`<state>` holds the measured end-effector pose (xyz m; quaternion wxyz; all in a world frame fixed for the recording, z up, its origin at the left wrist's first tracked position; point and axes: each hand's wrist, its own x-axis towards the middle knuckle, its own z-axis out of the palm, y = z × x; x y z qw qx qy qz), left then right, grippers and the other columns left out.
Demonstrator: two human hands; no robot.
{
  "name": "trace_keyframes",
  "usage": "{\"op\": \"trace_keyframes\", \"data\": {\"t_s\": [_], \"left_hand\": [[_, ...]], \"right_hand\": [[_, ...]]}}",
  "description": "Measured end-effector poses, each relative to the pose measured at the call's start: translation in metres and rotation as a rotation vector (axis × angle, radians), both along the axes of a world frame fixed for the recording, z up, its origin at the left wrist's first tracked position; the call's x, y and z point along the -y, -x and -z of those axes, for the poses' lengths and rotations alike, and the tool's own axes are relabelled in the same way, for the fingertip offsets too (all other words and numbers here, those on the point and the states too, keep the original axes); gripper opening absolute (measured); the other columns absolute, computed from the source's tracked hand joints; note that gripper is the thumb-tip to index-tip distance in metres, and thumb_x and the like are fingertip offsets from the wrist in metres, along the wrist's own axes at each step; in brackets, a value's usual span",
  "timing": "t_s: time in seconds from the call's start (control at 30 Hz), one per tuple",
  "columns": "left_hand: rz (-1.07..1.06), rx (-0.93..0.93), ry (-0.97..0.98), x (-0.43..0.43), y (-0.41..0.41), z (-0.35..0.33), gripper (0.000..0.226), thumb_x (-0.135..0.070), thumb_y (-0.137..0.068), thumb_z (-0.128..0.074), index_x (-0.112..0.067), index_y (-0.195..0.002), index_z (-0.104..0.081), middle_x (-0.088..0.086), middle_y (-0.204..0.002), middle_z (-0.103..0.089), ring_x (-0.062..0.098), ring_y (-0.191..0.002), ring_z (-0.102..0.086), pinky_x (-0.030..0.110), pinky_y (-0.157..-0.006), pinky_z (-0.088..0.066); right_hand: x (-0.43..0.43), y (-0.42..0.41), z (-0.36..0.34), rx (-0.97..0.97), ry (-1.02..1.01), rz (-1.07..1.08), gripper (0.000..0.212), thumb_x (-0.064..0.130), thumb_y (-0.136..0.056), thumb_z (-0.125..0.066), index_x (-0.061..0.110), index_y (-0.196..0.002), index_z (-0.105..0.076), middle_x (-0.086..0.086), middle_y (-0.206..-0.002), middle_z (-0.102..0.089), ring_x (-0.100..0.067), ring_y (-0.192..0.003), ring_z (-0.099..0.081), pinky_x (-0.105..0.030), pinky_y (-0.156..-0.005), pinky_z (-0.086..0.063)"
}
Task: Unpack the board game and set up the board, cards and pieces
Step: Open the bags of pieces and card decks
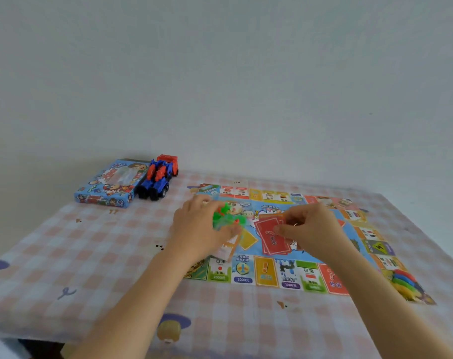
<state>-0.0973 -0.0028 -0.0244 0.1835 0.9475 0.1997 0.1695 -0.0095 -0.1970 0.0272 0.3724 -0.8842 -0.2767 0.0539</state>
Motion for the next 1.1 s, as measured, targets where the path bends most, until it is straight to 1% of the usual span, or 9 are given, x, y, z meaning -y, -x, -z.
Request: {"op": "trace_keyframes", "data": {"t_s": [0.07,0.17,0.27,0.33,0.4,0.5,0.63,0.77,1.1], "left_hand": [[0.001,-0.22,-0.016,0.01,0.0,0.002,0.098,-0.088,-0.064,-0.041,-0.035,-0.145,-0.023,-0.002,-0.156,-0.011,0.022,-0.144,-0.01,0.051,-0.114,-0.016],[-0.014,-0.342,-0.022,0.017,0.0,-0.002,0.112,-0.09,-0.06,-0.043,-0.033,-0.149,-0.009,-0.002,-0.159,0.005,0.024,-0.146,0.001,0.057,-0.114,-0.014],[-0.038,-0.331,-0.02,0.021,-0.002,-0.008,0.107,-0.079,-0.066,-0.055,-0.03,-0.149,-0.011,-0.001,-0.159,0.002,0.025,-0.145,-0.007,0.053,-0.111,-0.024],[-0.069,-0.271,-0.049,0.022,-0.002,-0.012,0.101,-0.075,-0.068,-0.056,-0.029,-0.148,-0.015,0.0,-0.158,-0.006,0.026,-0.142,-0.016,0.049,-0.107,-0.029],[-0.098,-0.219,-0.077,0.018,0.001,-0.013,0.096,-0.073,-0.07,-0.054,-0.029,-0.147,-0.019,-0.001,-0.156,-0.01,0.025,-0.14,-0.021,0.046,-0.105,-0.03],[-0.134,-0.181,-0.077,0.006,0.009,-0.012,0.094,-0.07,-0.07,-0.056,-0.031,-0.147,-0.02,-0.002,-0.157,-0.009,0.024,-0.14,-0.02,0.046,-0.106,-0.029],[-0.185,-0.177,-0.037,-0.01,0.021,-0.011,0.097,-0.074,-0.068,-0.056,-0.032,-0.147,-0.019,-0.002,-0.158,-0.007,0.025,-0.142,-0.018,0.049,-0.108,-0.028],[-0.255,-0.173,-0.035,-0.03,0.04,-0.01,0.092,-0.074,-0.071,-0.054,-0.033,-0.147,-0.022,-0.002,-0.158,-0.008,0.026,-0.141,-0.02,0.05,-0.108,-0.029],[-0.226,-0.181,-0.004,-0.038,0.064,-0.008,0.089,-0.065,-0.071,-0.061,-0.034,-0.145,-0.023,-0.004,-0.157,-0.01,0.023,-0.141,-0.02,0.046,-0.109,-0.029]], "right_hand": [[0.003,0.0,0.009,0.026,0.061,-0.004,0.009,0.016,-0.082,-0.07,0.014,-0.09,-0.073,0.006,-0.065,-0.064,-0.001,-0.042,-0.051,-0.013,-0.043,-0.037],[0.003,0.003,0.02,-0.007,0.071,-0.024,0.018,0.02,-0.084,-0.069,0.017,-0.101,-0.072,0.008,-0.069,-0.066,0.0,-0.044,-0.051,-0.013,-0.042,-0.036],[0.004,0.001,0.026,-0.04,0.037,-0.006,0.02,0.023,-0.085,-0.069,0.018,-0.104,-0.07,0.009,-0.072,-0.066,0.002,-0.047,-0.054,-0.012,-0.042,-0.037],[0.004,-0.001,0.026,-0.071,0.02,0.002,0.02,0.022,-0.086,-0.068,0.017,-0.105,-0.07,0.01,-0.07,-0.064,0.004,-0.042,-0.054,-0.011,-0.04,-0.037],[0.003,-0.003,0.024,-0.085,0.006,-0.004,0.021,0.022,-0.086,-0.068,0.016,-0.106,-0.07,0.01,-0.068,-0.065,0.003,-0.046,-0.057,-0.013,-0.044,-0.042],[-0.001,-0.005,0.02,-0.084,-0.029,0.005,0.022,0.021,-0.086,-0.068,0.015,-0.107,-0.07,0.009,-0.064,-0.065,-0.008,-0.052,-0.06,-0.018,-0.048,-0.047],[-0.013,-0.006,0.018,-0.076,-0.067,-0.005,0.022,0.02,-0.086,-0.067,0.015,-0.108,-0.07,0.008,-0.067,-0.064,-0.001,-0.046,-0.053,-0.009,-0.038,-0.036],[-0.03,-0.002,0.018,-0.081,-0.083,-0.043,0.021,0.02,-0.085,-0.068,0.014,-0.106,-0.07,0.008,-0.066,-0.065,0.003,-0.04,-0.053,-0.009,-0.039,-0.037],[-0.05,-0.001,0.018,-0.071,-0.068,-0.066,0.021,0.023,-0.085,-0.069,0.016,-0.106,-0.07,0.008,-0.071,-0.065,0.0,-0.052,-0.056,-0.013,-0.044,-0.037]]}}
